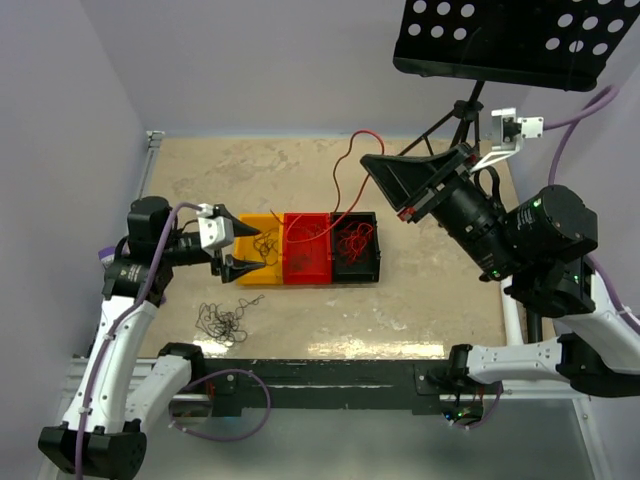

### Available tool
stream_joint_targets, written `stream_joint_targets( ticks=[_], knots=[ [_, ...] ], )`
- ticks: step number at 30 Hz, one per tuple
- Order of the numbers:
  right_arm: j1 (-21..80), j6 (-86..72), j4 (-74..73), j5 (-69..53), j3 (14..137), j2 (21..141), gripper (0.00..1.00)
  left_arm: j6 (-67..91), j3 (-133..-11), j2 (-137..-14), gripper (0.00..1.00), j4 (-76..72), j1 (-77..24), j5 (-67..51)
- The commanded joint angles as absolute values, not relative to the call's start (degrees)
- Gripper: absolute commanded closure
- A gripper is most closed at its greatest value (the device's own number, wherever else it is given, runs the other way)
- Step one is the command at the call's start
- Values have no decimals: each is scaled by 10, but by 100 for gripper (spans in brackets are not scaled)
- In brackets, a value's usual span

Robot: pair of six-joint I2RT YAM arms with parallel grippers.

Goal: Untangle the cables

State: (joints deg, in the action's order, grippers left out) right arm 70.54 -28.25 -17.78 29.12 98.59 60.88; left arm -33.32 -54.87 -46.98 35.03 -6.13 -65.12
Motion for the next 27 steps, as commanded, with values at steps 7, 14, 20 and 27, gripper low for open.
stream_joint_targets(
  ticks=[7, 14, 20, 27],
  knots=[
    [707, -276, -63, 183, 1037, 657, 100, -123, -482, -482, 17, 130, -135, -744],
    [708, -277, -33, 156, 1034, 668, 100, -92, -483, -496, 17, 90, -143, -755],
    [707, -275, -27, 153, 1034, 675, 100, -126, -513, -490, 17, 145, -146, -780],
    [707, -281, -21, 133, 1031, 687, 100, -100, -517, -487, 25, 113, -146, -744]
  ],
)
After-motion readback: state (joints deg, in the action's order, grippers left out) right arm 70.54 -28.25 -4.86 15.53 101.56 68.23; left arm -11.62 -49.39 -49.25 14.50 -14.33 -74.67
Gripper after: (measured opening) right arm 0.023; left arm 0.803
